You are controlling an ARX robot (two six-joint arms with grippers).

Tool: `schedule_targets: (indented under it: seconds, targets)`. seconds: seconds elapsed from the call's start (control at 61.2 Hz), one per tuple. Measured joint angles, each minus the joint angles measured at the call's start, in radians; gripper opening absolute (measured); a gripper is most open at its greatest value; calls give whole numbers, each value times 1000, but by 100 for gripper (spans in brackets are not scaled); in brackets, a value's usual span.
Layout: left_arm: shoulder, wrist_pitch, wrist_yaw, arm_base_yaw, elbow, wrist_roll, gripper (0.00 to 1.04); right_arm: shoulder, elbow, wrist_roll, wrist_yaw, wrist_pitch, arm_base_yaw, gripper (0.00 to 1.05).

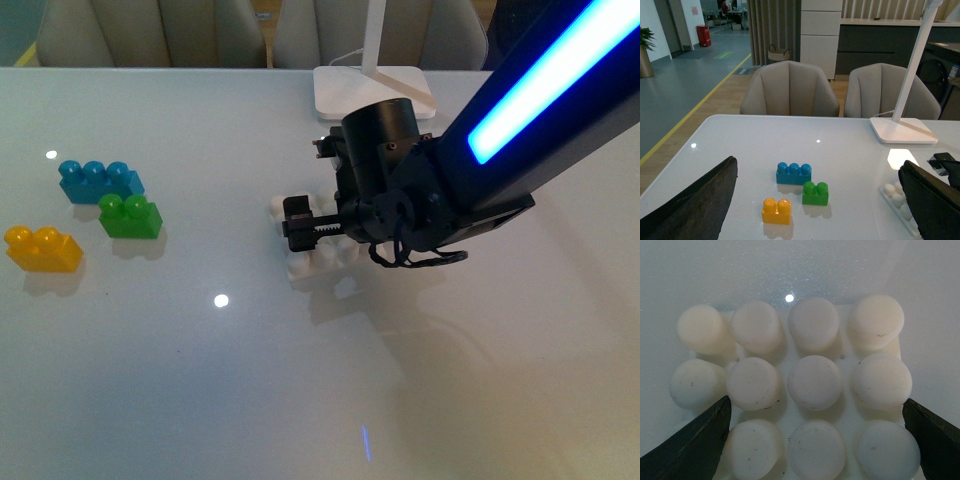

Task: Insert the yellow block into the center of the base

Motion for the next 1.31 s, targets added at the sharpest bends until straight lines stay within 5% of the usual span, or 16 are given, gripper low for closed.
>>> schedule_targets:
  seconds: [0.539, 1.307]
  targets:
    - [0, 0, 0, 0, 0, 0, 97, 91, 233, 238, 123, -177, 142, 96]
    - [0, 0, 0, 0, 0, 0, 97, 94, 274, 282, -3, -166, 171, 96]
